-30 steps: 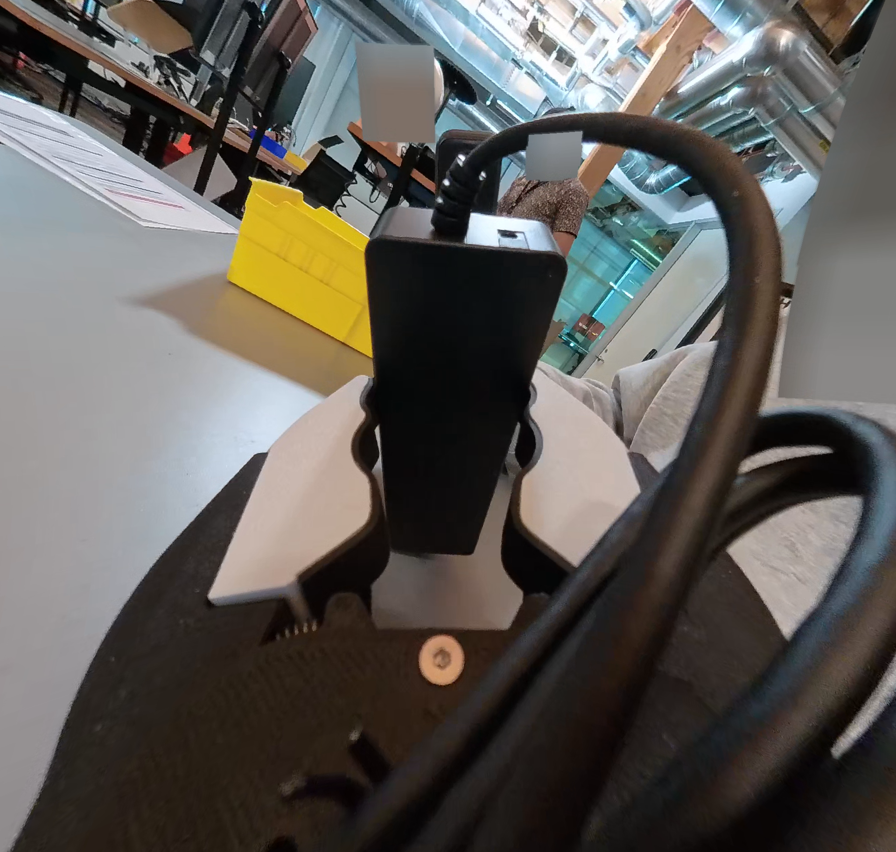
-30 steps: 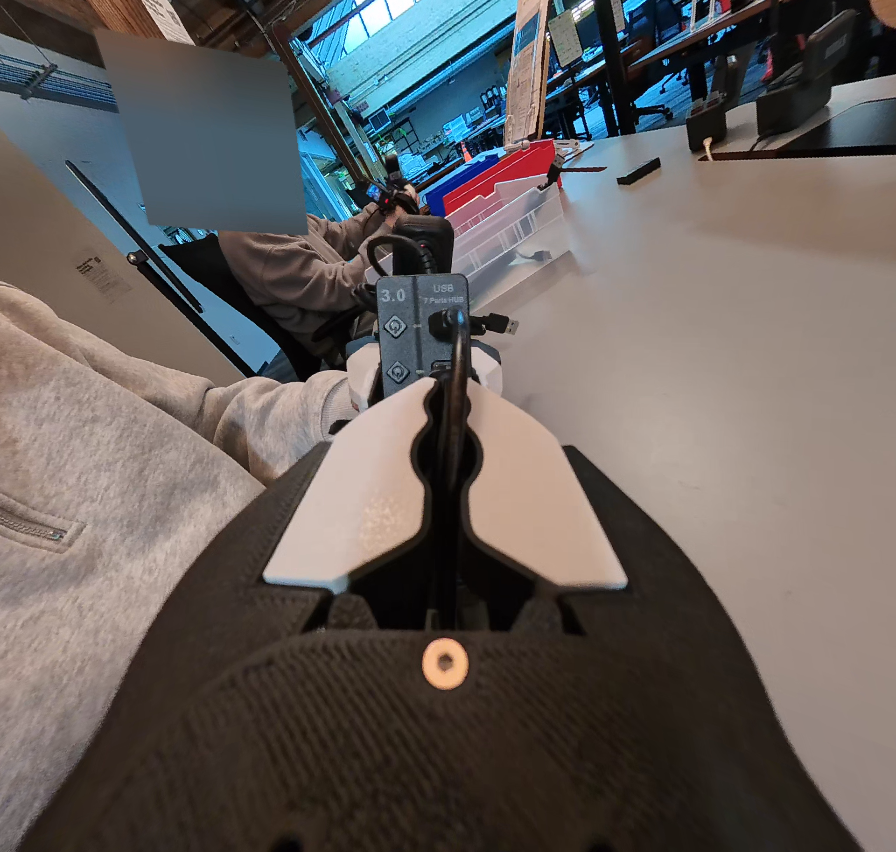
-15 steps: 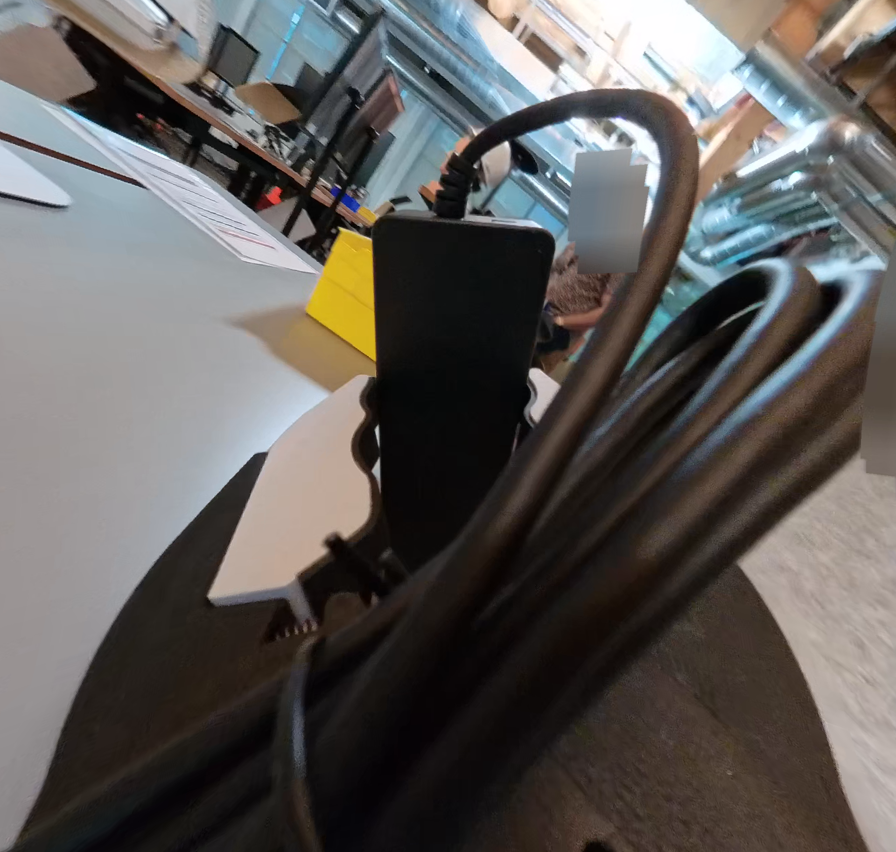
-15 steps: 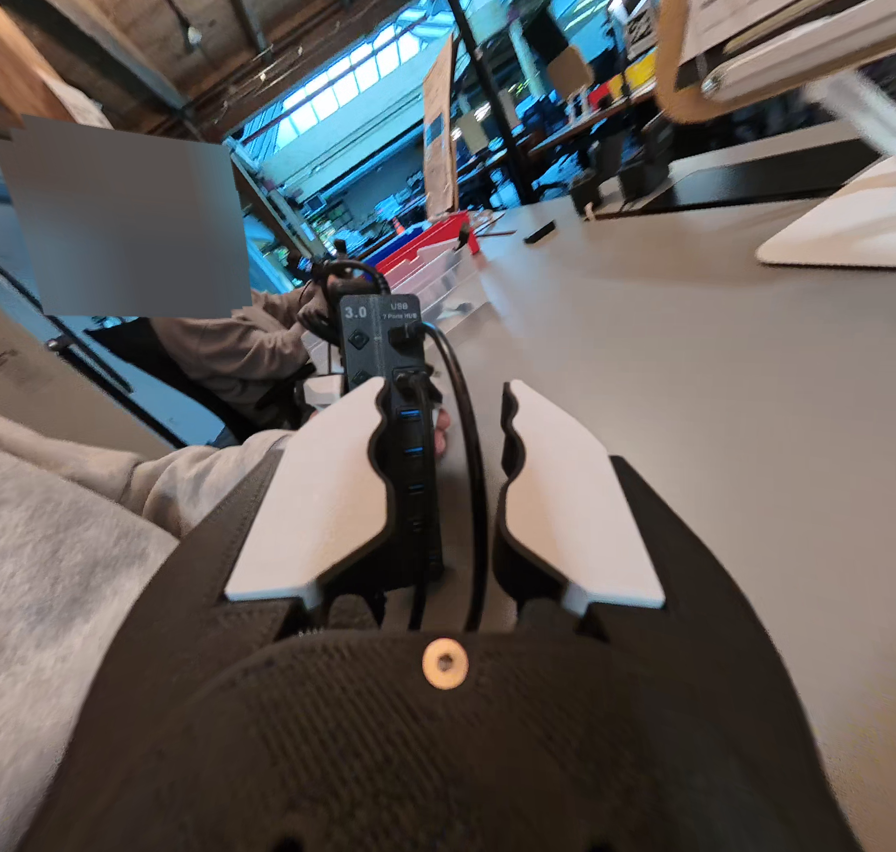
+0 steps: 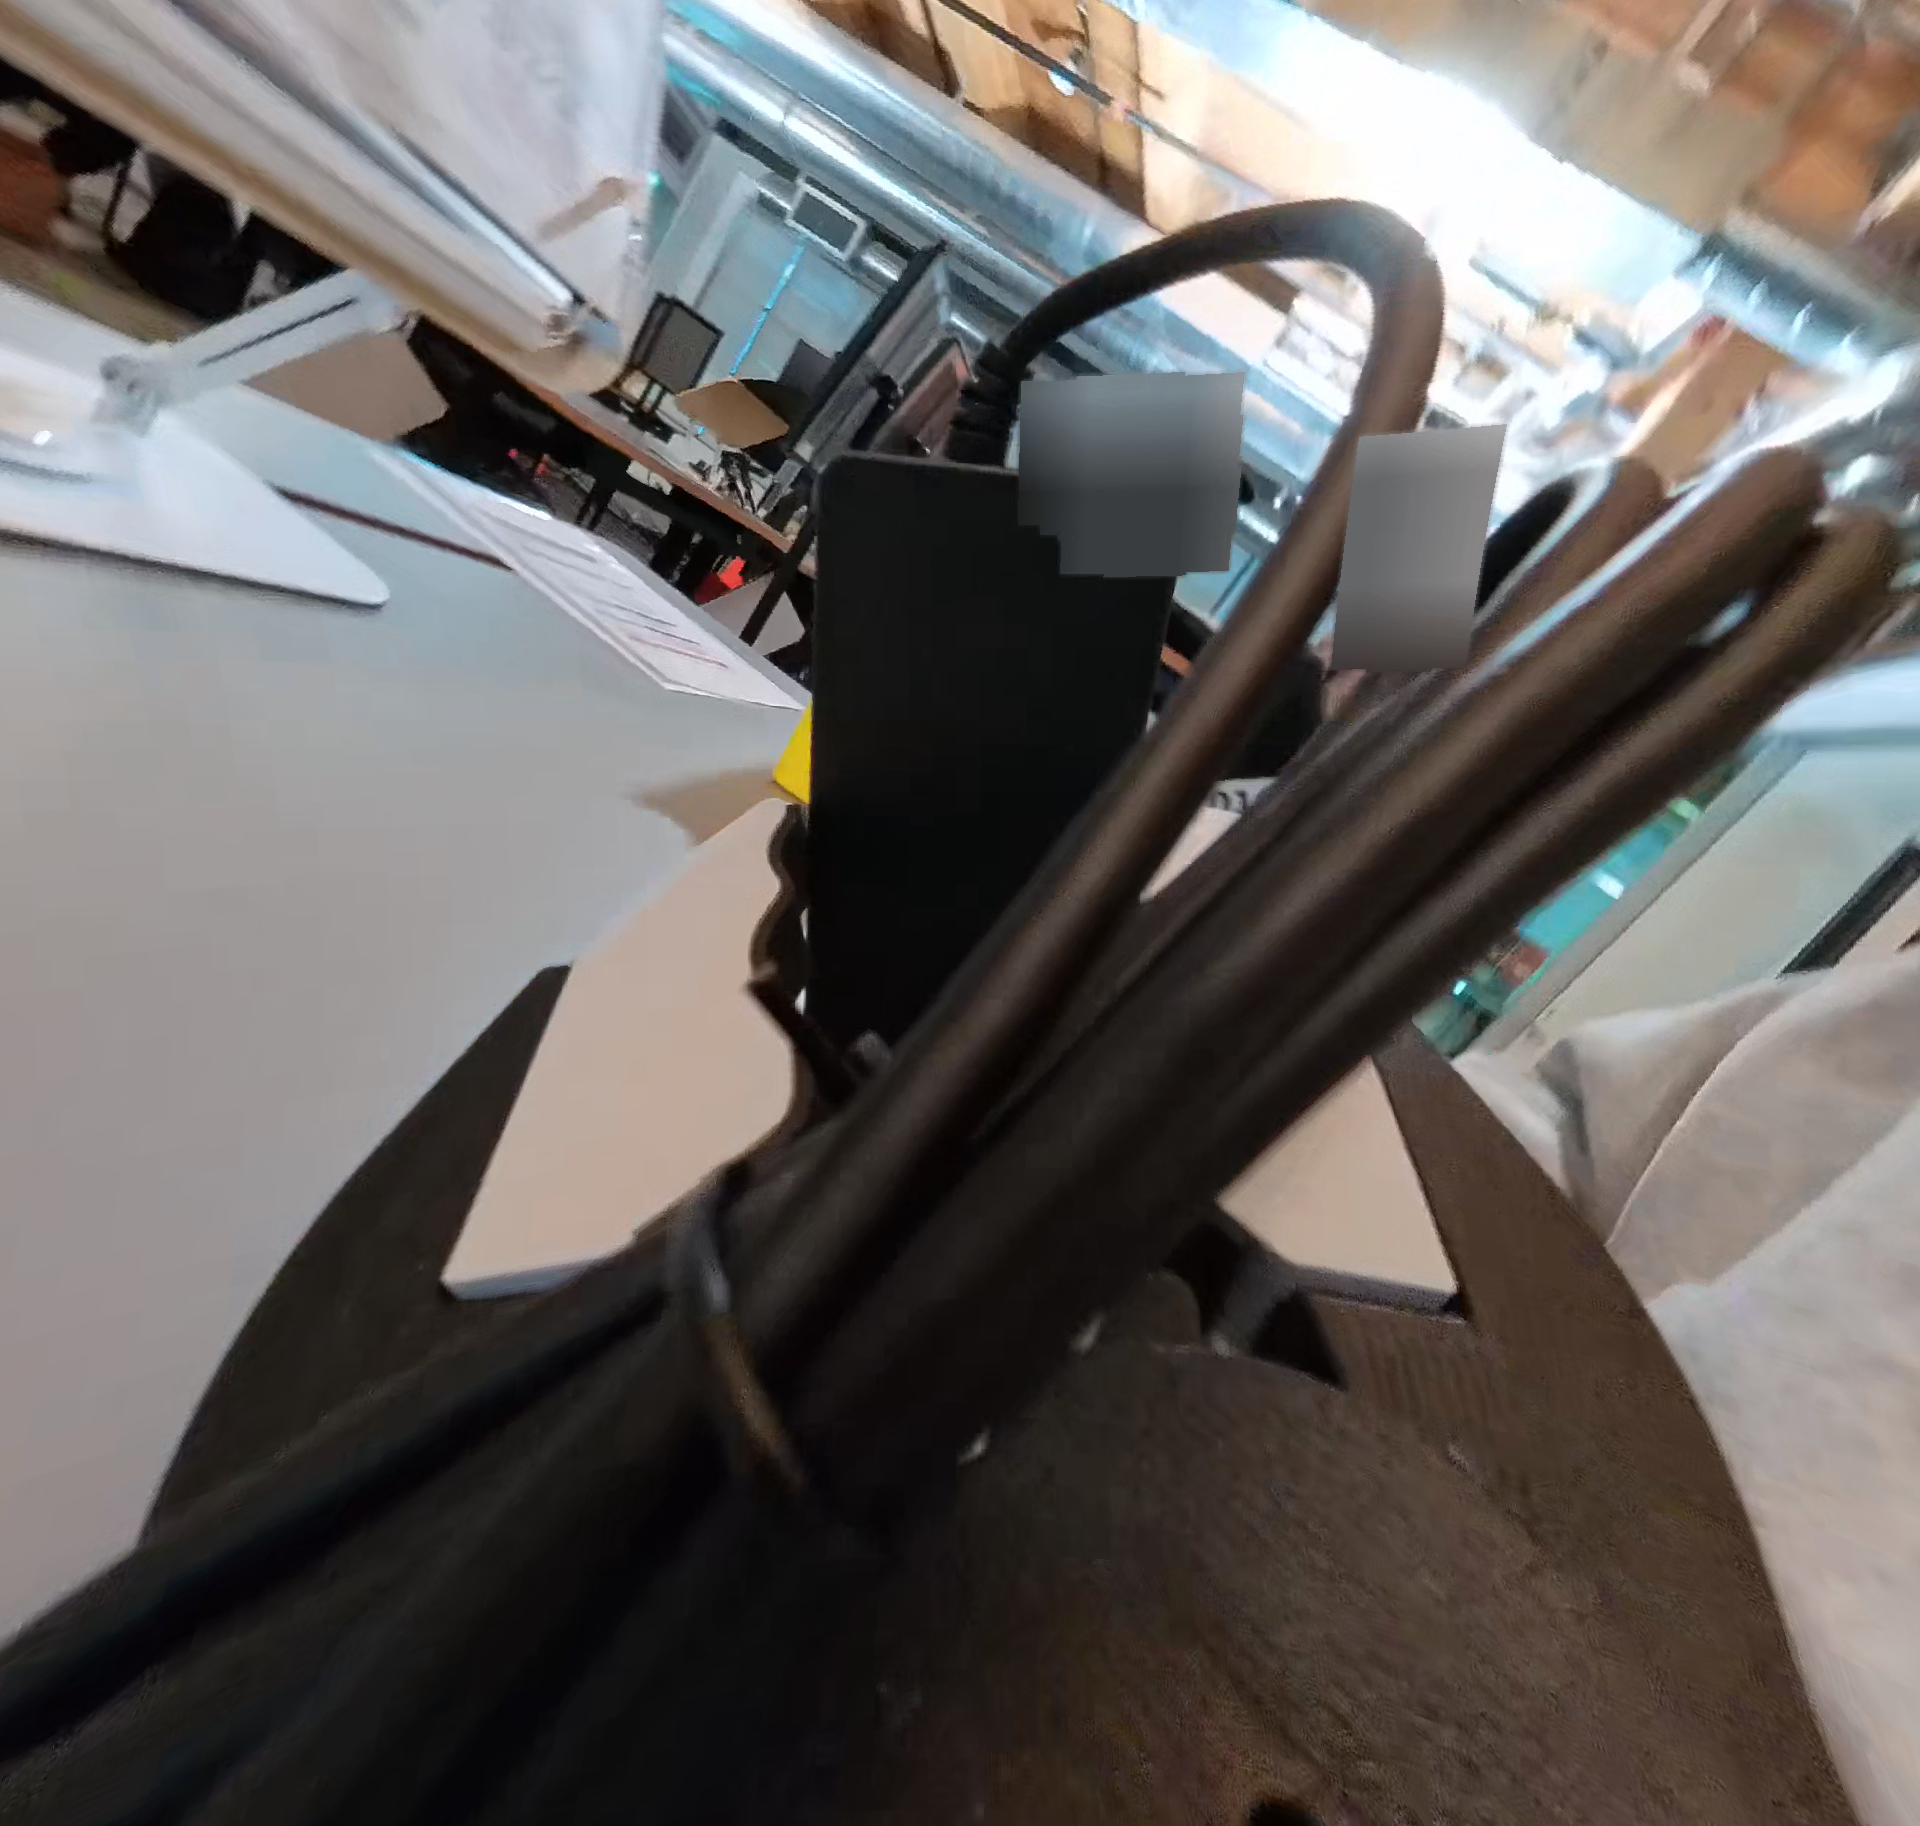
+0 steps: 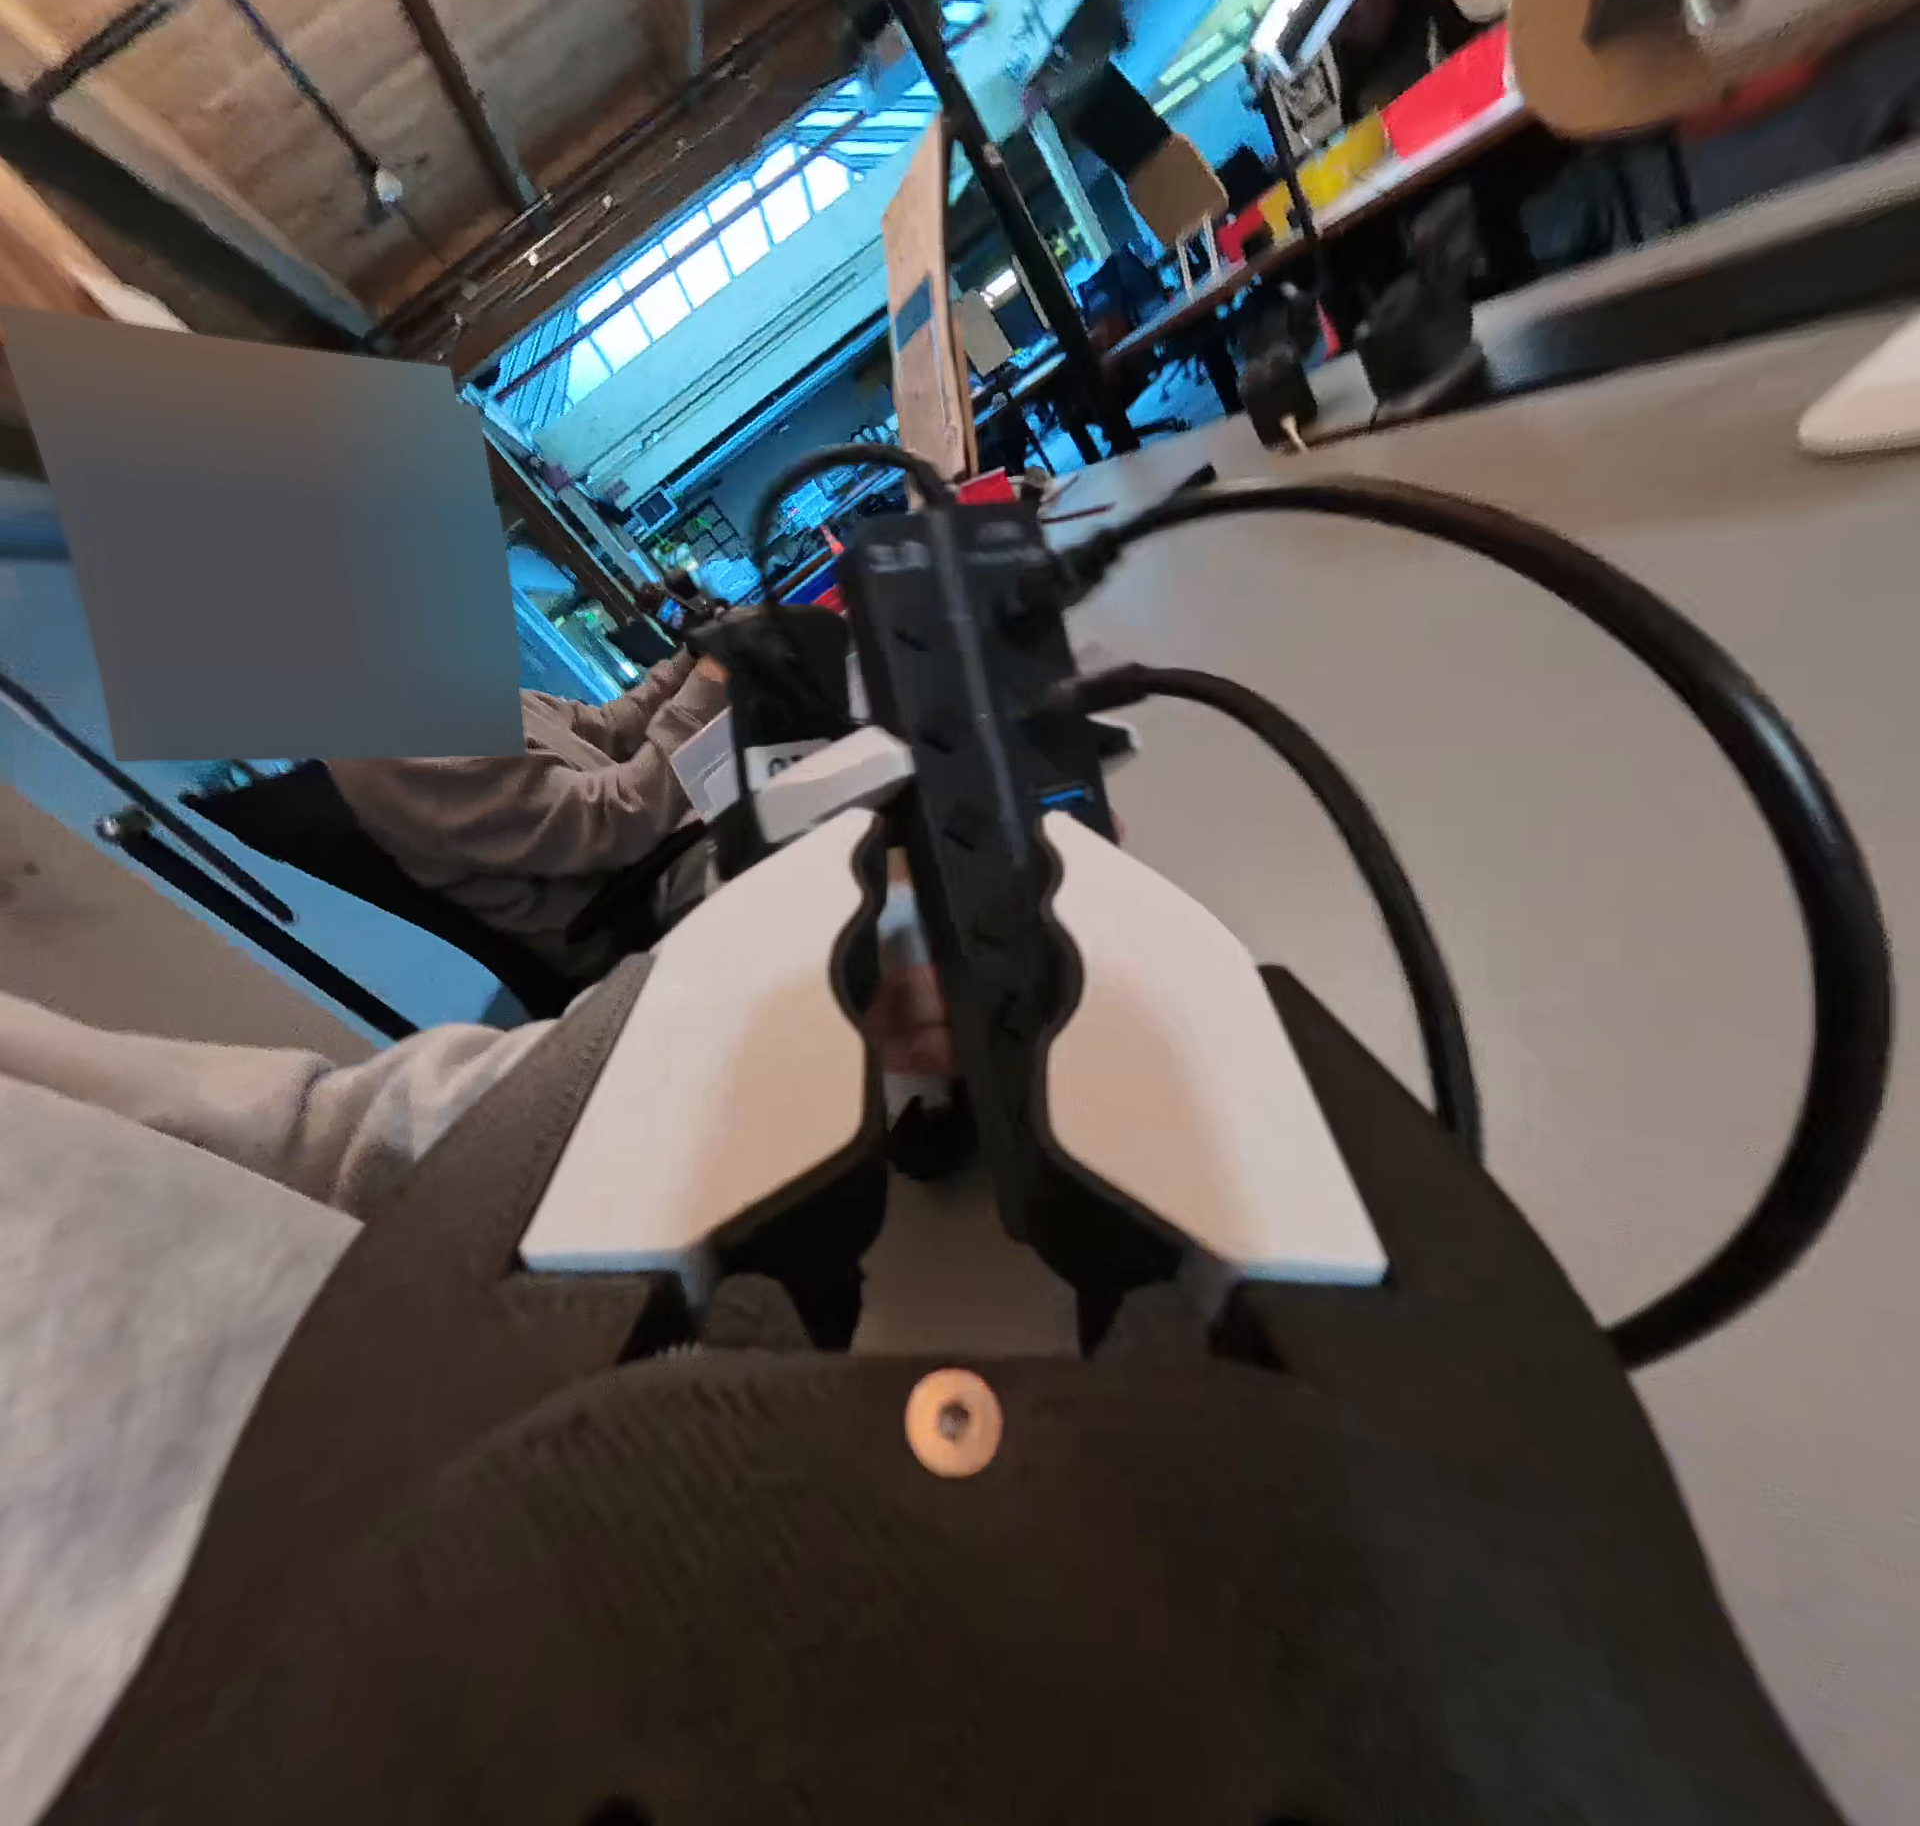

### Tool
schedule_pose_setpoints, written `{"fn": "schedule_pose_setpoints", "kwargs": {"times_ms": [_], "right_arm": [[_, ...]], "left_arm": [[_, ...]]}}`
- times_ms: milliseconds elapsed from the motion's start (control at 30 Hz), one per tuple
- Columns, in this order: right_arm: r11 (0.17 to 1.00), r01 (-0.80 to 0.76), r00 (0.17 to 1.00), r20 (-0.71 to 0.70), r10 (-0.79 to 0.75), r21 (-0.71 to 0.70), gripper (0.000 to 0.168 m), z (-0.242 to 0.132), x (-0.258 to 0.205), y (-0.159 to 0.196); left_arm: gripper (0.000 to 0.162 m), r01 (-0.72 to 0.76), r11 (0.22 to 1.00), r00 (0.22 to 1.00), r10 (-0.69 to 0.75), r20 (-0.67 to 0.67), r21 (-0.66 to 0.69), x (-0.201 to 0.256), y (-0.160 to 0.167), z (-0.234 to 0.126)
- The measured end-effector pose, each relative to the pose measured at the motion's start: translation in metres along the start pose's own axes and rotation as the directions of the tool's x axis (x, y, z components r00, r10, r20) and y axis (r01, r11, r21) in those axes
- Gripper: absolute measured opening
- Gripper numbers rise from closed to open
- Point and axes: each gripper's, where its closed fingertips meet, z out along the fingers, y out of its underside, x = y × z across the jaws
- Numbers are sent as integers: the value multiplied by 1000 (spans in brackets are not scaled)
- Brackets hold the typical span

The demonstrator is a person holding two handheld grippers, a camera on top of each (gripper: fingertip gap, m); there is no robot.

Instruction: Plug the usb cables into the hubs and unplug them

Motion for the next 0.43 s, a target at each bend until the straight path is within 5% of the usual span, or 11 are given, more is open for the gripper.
{"fn": "schedule_pose_setpoints", "kwargs": {"times_ms": [33, 200, 433], "right_arm": [[998, -56, 998, -10, 56, 3, 25, 0, 5, 2], [974, -205, 978, 2, 206, 98, 19, -12, 18, -12], [937, -325, 945, 86, 316, 130, 20, -15, 16, -17]], "left_arm": [[55, -52, 999, 999, 52, -11, -14, 7, 3, 2], [55, -258, 963, 966, 254, -55, -80, 31, 19, 12], [55, -244, 967, 969, 241, -53, -70, 31, 19, 13]]}}
